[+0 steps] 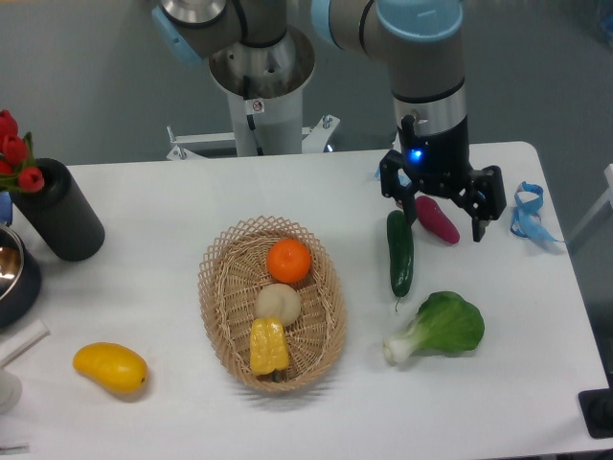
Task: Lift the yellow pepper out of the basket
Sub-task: 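Move the open gripper from beside the cucumber over the wicker basket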
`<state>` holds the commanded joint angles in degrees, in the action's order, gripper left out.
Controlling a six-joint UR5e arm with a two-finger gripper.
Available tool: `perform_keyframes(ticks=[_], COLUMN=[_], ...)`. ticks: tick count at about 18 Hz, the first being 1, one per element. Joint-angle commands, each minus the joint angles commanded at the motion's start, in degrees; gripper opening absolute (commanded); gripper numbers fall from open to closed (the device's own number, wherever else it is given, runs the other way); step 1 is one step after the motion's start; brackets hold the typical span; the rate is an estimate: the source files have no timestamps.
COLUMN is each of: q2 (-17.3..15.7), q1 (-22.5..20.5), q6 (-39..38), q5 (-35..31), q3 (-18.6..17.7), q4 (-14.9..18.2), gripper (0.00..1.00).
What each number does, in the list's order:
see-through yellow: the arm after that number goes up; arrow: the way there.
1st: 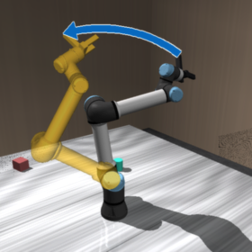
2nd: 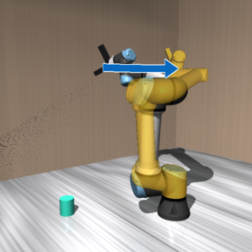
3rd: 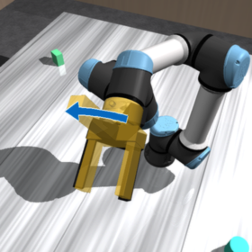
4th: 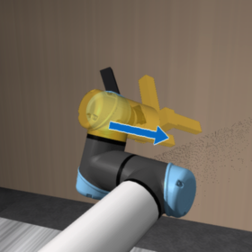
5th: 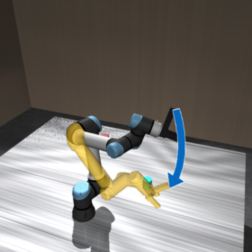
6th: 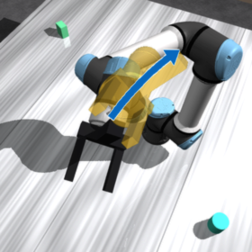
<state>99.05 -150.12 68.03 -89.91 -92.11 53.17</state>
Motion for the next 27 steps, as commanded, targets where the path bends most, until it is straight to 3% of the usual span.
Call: perform_keyframes(ticks=[8,13,17,21,27], q2=[0.8,0.6,1.0,2.0,4.0], q1=[-0.9,-0.4,0.7,4.3,9.4], q6=[-0.1,-2.1,-11.1,-16.8,-32.6], q5=[0.1,0.2,0.2,0.2,0.4], q3=[-0.3,-3.7,-3.7,-4.7,-5.5], q4=[-0.6,-2.8,-3.5,-3.4,-3.4], gripper=[1.00,1.00,1.00,1.00,1.00])
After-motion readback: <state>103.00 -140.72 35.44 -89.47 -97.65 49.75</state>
